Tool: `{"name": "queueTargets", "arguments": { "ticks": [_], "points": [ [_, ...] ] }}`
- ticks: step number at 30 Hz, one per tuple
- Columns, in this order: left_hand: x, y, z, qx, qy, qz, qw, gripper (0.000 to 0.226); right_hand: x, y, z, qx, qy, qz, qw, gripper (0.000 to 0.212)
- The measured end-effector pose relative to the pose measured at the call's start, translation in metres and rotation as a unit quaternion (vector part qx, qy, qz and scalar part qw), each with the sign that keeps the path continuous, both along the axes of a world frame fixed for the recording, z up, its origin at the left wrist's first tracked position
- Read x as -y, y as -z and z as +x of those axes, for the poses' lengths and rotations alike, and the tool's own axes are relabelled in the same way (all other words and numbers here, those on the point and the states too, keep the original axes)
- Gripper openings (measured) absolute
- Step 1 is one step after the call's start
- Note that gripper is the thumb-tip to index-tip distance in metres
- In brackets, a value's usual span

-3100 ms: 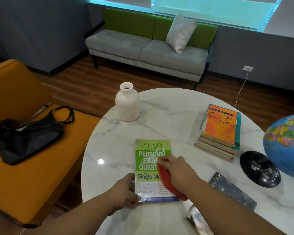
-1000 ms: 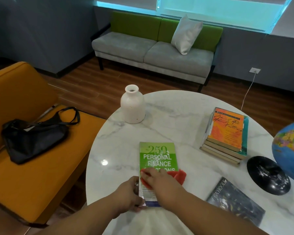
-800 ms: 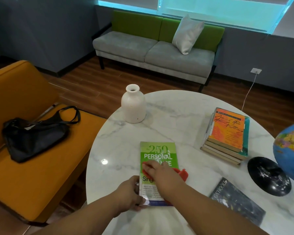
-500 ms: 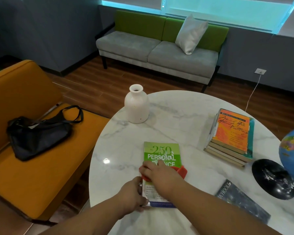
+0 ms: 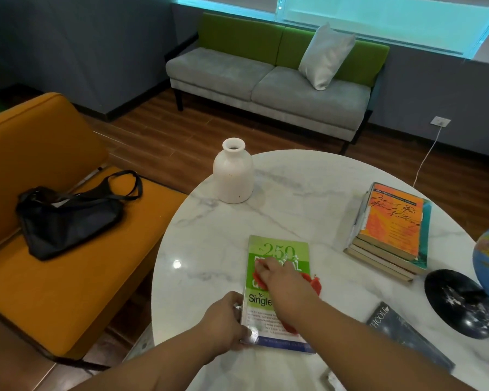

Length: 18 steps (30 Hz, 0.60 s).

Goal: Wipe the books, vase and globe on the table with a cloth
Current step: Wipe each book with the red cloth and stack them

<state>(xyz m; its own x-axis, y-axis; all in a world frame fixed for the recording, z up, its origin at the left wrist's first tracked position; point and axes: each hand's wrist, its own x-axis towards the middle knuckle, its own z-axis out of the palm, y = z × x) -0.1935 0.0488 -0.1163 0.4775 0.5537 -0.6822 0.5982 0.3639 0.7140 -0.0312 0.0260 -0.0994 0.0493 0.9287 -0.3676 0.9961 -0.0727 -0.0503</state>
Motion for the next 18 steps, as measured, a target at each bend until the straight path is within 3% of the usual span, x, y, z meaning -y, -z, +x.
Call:
{"name": "queueTargets", "arguments": {
  "ticks": [3, 8, 12, 16, 18],
  "points": [
    [-0.002, 0.001, -0.001, 0.006, -0.007, -0.013, 1.000, 0.054, 0.026, 0.005, -0.002, -0.063, -0.062, -0.027, 0.996, 0.082],
    [-0.003, 0.002, 0.001, 0.003, -0.002, -0.015, 1.000, 0.051, 0.024, 0.010, 0.016, -0.022, 0.052, 0.017, 0.998, 0.065],
    [-0.003, 0.002, 0.000, 0.007, -0.003, -0.021, 1.000, 0.052, 0.039, 0.016, 0.013, -0.075, -0.023, 0.001, 0.997, 0.071],
    [-0.002, 0.000, 0.001, 0.013, 0.006, -0.012, 1.000, 0.051, 0.035, 0.013, 0.033, -0.060, 0.073, 0.041, 0.995, 0.069],
    [-0.002, 0.000, 0.001, 0.014, 0.005, -0.013, 1.000, 0.051, 0.037, 0.012, 0.028, -0.063, 0.061, 0.030, 0.996, 0.074]
  ]
}}
